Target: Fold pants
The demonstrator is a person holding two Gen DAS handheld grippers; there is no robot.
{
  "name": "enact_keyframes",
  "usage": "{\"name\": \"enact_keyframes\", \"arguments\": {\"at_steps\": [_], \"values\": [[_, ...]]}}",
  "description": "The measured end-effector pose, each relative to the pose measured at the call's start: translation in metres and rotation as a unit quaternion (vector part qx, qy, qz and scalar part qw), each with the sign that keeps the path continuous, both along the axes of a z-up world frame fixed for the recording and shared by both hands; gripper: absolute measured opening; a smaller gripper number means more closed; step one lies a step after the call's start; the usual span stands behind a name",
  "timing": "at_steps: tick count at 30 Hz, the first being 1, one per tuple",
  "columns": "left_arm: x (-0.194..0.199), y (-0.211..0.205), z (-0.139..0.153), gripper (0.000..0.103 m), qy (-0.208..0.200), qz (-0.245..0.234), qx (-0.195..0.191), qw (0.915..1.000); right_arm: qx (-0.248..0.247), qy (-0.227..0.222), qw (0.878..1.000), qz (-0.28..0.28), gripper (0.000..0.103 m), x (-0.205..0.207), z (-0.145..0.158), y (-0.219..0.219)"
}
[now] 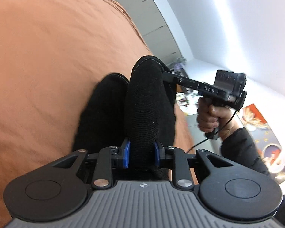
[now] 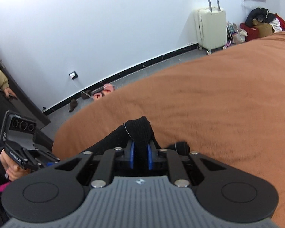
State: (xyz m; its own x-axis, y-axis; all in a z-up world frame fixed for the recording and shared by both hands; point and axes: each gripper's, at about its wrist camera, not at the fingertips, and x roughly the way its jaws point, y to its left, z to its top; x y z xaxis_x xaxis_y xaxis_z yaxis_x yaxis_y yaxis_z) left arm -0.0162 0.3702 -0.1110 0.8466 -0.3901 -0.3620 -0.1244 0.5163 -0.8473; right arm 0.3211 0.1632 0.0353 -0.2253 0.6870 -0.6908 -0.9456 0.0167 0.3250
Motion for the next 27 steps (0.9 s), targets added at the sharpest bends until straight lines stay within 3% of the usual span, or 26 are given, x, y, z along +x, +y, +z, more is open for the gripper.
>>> {"name": "enact_keyframes", "arguments": {"at_steps": [4,7,11,14,16,19,22,25,27], "values": [[0.024,0.005,-0.038,0.028,0.078,0.001,0.021,0.9967,-0.086,-0.042,0.995,-0.017,0.009,-0.011,-0.034,0.045],[0.031,0.002,-0.059,0.03,0.093,0.011,0.032,0.9951,-0.127,-0.058,0.99,-0.036,0.01,-0.017,-0.065,0.064],[0.029,0.004,-0.057,0.032,0.089,0.017,0.026,0.9955,-0.11,-0.08,0.988,-0.068,0.016,-0.028,-0.071,0.061],[0.032,-0.008,-0.048,0.032,0.077,0.01,0.039,0.9962,-0.066,-0.138,0.984,-0.087,0.031,-0.048,-0.051,0.035],[0.035,-0.012,-0.045,0.032,0.075,0.009,0.046,0.9961,-0.032,-0.151,0.979,-0.132,0.033,-0.056,-0.035,0.006],[0.035,-0.019,-0.041,0.033,0.079,0.017,0.059,0.995,0.022,-0.166,0.951,-0.258,0.033,-0.071,-0.014,-0.053],[0.036,-0.024,-0.041,0.033,0.082,0.023,0.055,0.9949,0.036,-0.158,0.92,-0.358,0.036,-0.089,-0.018,-0.103],[0.037,-0.036,-0.038,0.035,0.084,0.024,0.068,0.9939,0.026,-0.12,0.903,-0.411,0.036,-0.091,-0.044,-0.125],[0.04,-0.044,-0.033,0.035,0.085,0.023,0.084,0.9926,0.052,-0.101,0.891,-0.439,0.042,-0.084,-0.055,-0.129]]}}
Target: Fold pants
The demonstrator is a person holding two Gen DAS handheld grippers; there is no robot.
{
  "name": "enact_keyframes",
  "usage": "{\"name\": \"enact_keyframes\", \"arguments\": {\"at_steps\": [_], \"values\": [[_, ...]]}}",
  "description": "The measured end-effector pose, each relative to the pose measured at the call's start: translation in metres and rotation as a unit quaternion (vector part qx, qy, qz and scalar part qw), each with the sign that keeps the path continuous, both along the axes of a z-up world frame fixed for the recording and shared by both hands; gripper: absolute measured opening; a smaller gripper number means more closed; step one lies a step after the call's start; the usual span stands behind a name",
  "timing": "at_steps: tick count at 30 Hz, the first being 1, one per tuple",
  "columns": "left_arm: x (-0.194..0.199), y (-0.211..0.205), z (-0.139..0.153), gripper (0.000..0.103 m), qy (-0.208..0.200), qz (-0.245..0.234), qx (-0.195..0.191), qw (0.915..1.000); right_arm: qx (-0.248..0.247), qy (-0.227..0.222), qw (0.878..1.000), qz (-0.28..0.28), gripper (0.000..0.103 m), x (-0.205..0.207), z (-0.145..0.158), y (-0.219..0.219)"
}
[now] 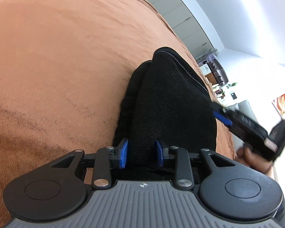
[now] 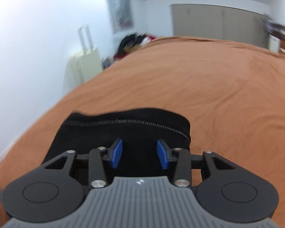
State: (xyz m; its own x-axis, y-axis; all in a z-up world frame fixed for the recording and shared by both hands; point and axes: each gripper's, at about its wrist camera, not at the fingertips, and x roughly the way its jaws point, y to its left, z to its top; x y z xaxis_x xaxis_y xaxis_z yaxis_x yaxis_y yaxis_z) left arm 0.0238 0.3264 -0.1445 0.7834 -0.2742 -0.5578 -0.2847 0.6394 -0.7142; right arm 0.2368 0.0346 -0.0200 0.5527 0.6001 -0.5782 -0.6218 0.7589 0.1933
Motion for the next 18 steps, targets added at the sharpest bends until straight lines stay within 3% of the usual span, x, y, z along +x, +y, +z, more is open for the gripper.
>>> {"name": "enact_keyframes", "arguments": {"at_steps": [3,7,10,12,18], "values": [[0.008,-0.011,0.011,0.041,0.007,-0.005,0.028,0.9996,0.023,0.03,0.999,-0.021,0.054,0.025,-0.016,0.011],[0.013,-0.015,0.019,0.044,0.01,-0.01,0.045,0.9989,-0.004,0.057,0.998,-0.031,0.059,0.047,-0.04,0.031],[0.011,-0.018,0.033,0.04,0.015,-0.012,0.061,0.998,0.007,0.069,0.997,-0.039,0.059,0.052,-0.04,0.028],[0.009,-0.019,0.048,0.039,0.012,-0.003,0.078,0.9969,0.01,0.051,0.998,-0.034,0.059,0.047,-0.031,0.022],[0.012,-0.013,0.098,0.039,-0.059,-0.007,0.128,0.9899,0.075,0.033,0.996,-0.044,0.049,0.022,-0.011,-0.012]]}}
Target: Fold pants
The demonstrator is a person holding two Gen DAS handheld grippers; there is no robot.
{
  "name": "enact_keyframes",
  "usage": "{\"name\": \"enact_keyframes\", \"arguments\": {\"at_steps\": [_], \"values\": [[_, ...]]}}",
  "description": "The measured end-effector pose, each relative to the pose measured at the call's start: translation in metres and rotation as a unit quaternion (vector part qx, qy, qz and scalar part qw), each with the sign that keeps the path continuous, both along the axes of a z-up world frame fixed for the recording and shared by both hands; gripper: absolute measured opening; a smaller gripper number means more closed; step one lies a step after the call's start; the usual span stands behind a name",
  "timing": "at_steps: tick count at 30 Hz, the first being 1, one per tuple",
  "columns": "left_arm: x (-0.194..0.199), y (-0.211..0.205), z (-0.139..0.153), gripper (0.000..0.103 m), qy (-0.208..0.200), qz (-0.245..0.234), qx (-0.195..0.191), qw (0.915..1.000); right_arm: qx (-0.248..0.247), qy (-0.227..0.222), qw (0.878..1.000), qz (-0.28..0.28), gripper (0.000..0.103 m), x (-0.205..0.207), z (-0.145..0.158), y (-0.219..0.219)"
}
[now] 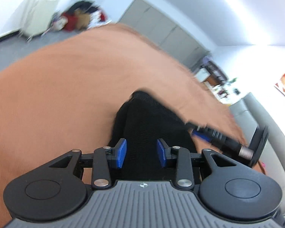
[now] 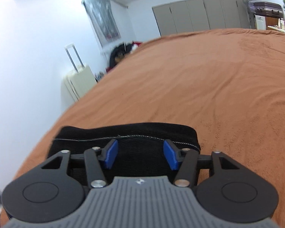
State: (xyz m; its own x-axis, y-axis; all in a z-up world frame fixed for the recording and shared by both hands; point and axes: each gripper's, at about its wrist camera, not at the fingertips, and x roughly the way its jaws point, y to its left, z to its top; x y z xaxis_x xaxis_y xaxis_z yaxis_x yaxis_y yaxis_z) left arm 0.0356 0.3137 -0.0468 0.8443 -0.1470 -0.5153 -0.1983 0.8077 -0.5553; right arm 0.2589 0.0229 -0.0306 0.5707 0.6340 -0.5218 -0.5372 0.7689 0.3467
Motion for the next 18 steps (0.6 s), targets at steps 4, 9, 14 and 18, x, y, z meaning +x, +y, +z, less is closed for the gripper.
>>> {"name": "enact_keyframes", "arguments": {"at_steps": [4,9,14,18], "values": [[0.041,-0.02,0.018,0.039,-0.026,-0.052,0.042,0.9974,0.012,-0.027,0.999,-0.014,0.049,-0.029,0.009,-0.023],[0.097,-0.058,0.011,0.047,-0.01,-0.081,0.152,0.985,0.009,-0.049,0.998,-0.026,0.049,-0.065,0.002,-0.039],[0.121,-0.063,-0.021,0.042,0.045,-0.048,0.189,0.9797,-0.009,-0.069,0.997,-0.02,0.047,-0.093,-0.013,-0.039],[0.118,-0.056,-0.029,0.032,0.061,-0.036,0.174,0.9821,-0.016,-0.056,0.998,-0.005,0.045,-0.111,-0.031,-0.043]]}}
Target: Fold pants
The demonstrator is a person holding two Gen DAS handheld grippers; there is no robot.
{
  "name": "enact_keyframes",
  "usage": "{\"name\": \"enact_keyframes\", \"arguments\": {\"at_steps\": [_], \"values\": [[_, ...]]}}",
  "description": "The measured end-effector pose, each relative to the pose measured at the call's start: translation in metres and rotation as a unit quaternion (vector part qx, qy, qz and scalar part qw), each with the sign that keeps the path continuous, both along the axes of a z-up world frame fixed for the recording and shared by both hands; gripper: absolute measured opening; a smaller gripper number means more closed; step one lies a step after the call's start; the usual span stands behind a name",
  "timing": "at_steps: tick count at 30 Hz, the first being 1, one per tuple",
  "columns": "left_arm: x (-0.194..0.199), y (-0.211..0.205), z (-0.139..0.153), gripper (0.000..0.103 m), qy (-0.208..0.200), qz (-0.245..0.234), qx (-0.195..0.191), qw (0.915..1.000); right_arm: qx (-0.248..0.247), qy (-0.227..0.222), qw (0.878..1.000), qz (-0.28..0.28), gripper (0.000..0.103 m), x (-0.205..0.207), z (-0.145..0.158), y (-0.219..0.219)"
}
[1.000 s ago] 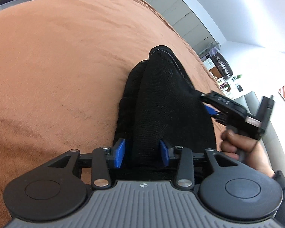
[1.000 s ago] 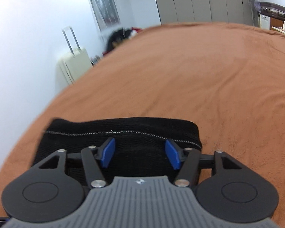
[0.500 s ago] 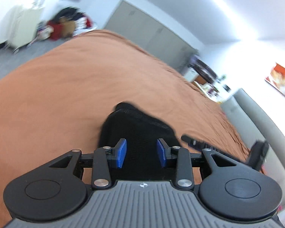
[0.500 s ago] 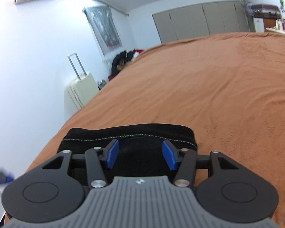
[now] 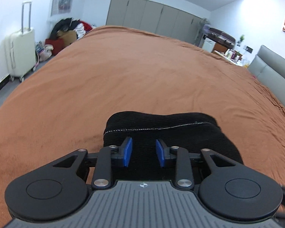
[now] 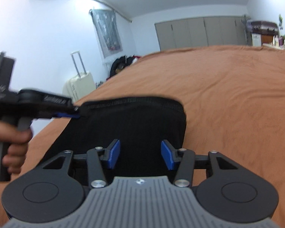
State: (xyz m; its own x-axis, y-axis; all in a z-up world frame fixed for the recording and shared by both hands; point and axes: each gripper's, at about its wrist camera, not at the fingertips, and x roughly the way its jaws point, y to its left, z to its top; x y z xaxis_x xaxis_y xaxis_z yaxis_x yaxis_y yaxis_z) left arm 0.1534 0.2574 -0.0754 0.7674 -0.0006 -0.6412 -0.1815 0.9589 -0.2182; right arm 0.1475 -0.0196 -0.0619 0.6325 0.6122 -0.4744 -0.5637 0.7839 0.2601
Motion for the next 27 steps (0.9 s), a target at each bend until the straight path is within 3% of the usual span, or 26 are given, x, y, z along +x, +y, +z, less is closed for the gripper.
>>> {"name": "enact_keyframes", "arguments": {"at_steps": [2,4,7,10,11,12,13,14,15,16,22,27], "values": [[-0.003,0.006,-0.002,0.026,0.004,0.006,-0.013,0.9999,0.0,0.002,1.0,-0.002,0.045,-0.008,-0.01,-0.007],[-0.006,0.018,-0.006,0.012,0.007,0.018,-0.039,0.9991,0.007,0.015,1.0,-0.002,0.045,-0.013,-0.018,-0.014],[-0.008,0.032,-0.007,0.008,0.002,0.02,-0.066,0.9976,0.011,0.023,1.0,-0.003,0.046,-0.018,-0.026,-0.018],[-0.012,0.027,0.004,0.008,0.008,0.01,-0.048,0.9988,-0.011,0.013,1.0,0.009,0.046,-0.025,-0.029,-0.019],[-0.013,0.025,0.01,0.012,0.01,0.005,-0.049,0.9987,-0.013,0.015,1.0,0.01,0.046,-0.024,-0.026,-0.019],[-0.014,0.024,0.015,0.022,0.011,0.001,-0.055,0.9984,-0.01,0.023,1.0,0.01,0.046,-0.022,-0.023,-0.021],[-0.019,0.022,0.021,0.04,0.008,-0.008,-0.061,0.9981,-0.006,0.03,0.999,0.009,0.046,-0.02,-0.019,-0.023],[-0.027,0.018,0.026,0.052,0.002,-0.017,-0.062,0.998,-0.001,0.034,0.999,0.007,0.046,-0.02,-0.017,-0.026],[-0.037,0.014,0.031,0.073,-0.003,-0.023,-0.055,0.9982,0.005,0.038,0.999,0.005,0.046,-0.019,-0.013,-0.03],[-0.047,0.01,0.035,0.08,-0.005,-0.026,-0.047,0.9985,0.012,0.041,0.999,0.004,0.046,-0.02,-0.011,-0.034],[-0.095,-0.002,0.038,0.086,0.026,0.0,-0.042,0.9988,0.016,0.056,0.998,-0.019,0.055,-0.029,0.007,-0.047],[-0.126,-0.017,0.04,0.089,0.035,0.039,-0.047,0.9975,0.011,0.05,0.998,-0.035,0.069,-0.05,0.027,-0.05]]}}
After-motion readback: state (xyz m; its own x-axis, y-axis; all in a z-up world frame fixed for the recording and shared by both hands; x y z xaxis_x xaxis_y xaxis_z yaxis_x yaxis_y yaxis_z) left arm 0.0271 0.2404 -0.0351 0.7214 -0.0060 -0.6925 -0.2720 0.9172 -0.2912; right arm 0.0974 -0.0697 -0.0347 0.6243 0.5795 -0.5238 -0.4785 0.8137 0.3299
